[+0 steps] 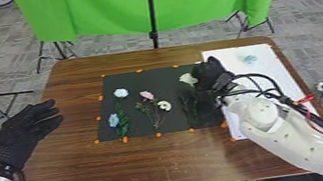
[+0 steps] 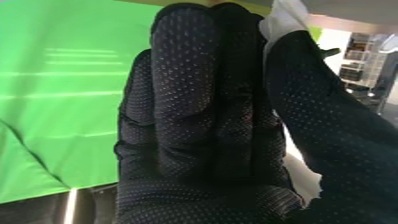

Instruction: Arrange flowers

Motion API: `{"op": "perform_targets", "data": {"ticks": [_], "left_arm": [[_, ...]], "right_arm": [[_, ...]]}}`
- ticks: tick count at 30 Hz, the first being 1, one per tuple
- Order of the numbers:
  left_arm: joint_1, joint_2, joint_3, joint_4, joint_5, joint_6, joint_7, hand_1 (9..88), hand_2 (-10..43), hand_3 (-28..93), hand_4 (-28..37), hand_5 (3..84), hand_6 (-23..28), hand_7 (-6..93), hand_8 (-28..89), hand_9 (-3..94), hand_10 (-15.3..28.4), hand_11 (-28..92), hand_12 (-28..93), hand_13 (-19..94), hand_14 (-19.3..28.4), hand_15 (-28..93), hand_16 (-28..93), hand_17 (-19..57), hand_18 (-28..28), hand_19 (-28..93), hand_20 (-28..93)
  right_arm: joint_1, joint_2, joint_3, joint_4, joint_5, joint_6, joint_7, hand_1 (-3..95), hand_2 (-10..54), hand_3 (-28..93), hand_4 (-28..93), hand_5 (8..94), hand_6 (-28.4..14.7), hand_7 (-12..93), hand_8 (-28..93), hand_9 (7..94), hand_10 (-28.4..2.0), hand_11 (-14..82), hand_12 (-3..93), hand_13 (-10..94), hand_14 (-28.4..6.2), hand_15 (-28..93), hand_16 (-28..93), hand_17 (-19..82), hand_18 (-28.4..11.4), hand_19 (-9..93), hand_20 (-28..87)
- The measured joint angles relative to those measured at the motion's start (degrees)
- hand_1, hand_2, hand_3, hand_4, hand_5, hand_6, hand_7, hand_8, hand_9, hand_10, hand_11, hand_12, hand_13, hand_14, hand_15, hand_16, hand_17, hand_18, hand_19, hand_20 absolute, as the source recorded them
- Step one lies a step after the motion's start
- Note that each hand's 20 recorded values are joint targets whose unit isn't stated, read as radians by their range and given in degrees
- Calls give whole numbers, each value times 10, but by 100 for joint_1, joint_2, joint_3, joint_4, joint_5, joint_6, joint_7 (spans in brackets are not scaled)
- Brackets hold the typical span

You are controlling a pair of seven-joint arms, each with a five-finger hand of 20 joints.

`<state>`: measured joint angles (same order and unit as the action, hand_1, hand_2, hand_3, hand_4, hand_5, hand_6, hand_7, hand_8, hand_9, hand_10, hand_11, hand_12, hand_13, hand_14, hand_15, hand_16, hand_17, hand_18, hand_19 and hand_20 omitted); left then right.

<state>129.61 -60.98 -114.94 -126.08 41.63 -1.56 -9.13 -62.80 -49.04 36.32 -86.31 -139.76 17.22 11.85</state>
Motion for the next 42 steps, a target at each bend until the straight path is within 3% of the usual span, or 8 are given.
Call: {"op": "perform_targets", "data": {"ticks": [7, 22, 28, 31, 36, 39, 41, 42], "left_arm": [[11, -17, -2, 1, 0, -2, -6, 268, 64, 724, -283, 415, 71, 242, -116, 348, 158, 339, 143, 273, 187, 507, -74, -63, 238, 630, -39], [40, -17, -7, 10, 1, -7, -17, 268, 64, 724, -283, 415, 70, 243, -116, 348, 158, 338, 142, 272, 186, 508, -74, -64, 239, 630, -39], [35, -46, -11, 11, 5, -15, -38, 268, 64, 724, -283, 415, 71, 242, -116, 347, 158, 338, 143, 272, 186, 508, -75, -64, 239, 630, -39], [35, -52, -11, 12, 6, -17, -43, 267, 64, 724, -283, 415, 71, 242, -115, 346, 158, 338, 143, 272, 186, 508, -75, -63, 238, 629, -40], [48, -55, -19, 12, 5, -12, -39, 267, 64, 723, -283, 415, 71, 241, -115, 347, 158, 338, 143, 272, 187, 510, -75, -64, 238, 629, -39], [68, -64, -38, 11, 4, -12, -38, 267, 64, 723, -283, 414, 70, 243, -115, 347, 159, 336, 143, 272, 186, 510, -75, -64, 238, 629, -39], [82, -75, -51, 9, 4, -13, -33, 267, 65, 723, -283, 414, 70, 243, -115, 347, 159, 336, 143, 272, 186, 509, -75, -64, 239, 630, -39], [89, -76, -54, 9, 4, -13, -28, 267, 65, 723, -283, 414, 70, 243, -115, 347, 159, 336, 143, 272, 186, 510, -75, -64, 239, 630, -39]], "right_arm": [[169, -37, -233, 166, -203, -87, 67, 471, -95, 820, -283, 730, 36, 373, -115, 916, -15, 98, 361, 867, 16, 331, 381, 273, -138, 707, 332], [317, -45, -303, 274, -361, -368, 61, 424, -95, 828, -283, 636, 30, 394, -138, 848, -22, 90, 373, 805, 17, 342, 385, 248, -142, 699, 338], [253, -32, -201, 185, -366, -594, 57, 349, -95, 881, -283, 616, 32, 335, -161, 774, -38, 201, 285, 781, 2, 381, 328, 233, -147, 691, 342], [53, -27, 105, 40, -293, -797, -10, 285, -95, 927, -264, 577, 18, 311, -202, 709, -63, 285, 216, 748, -15, 418, 265, 214, -158, 685, 357], [-395, 67, 836, -443, 781, -1166, -162, 264, -95, 931, -264, 519, 0, 295, -199, 649, -82, 308, 206, 717, -26, 430, 243, 202, -163, 674, 351], [-422, 156, 980, -533, 1294, -1398, -224, 254, -95, 931, -262, 492, -9, 286, -193, 598, -87, 317, 207, 659, -31, 447, 232, 192, -170, 671, 346], [-414, 208, 1020, -517, 1224, -1414, -213, 253, -90, 932, -257, 453, -15, 293, -194, 547, -90, 332, 205, 555, -46, 483, 197, 181, -170, 665, 330], [-396, 232, 1020, -492, 1092, -1410, -177, 256, -84, 932, -249, 412, -20, 307, -201, 473, -100, 342, 202, 449, -58, 498, 168, 166, -168, 659, 316]]}}
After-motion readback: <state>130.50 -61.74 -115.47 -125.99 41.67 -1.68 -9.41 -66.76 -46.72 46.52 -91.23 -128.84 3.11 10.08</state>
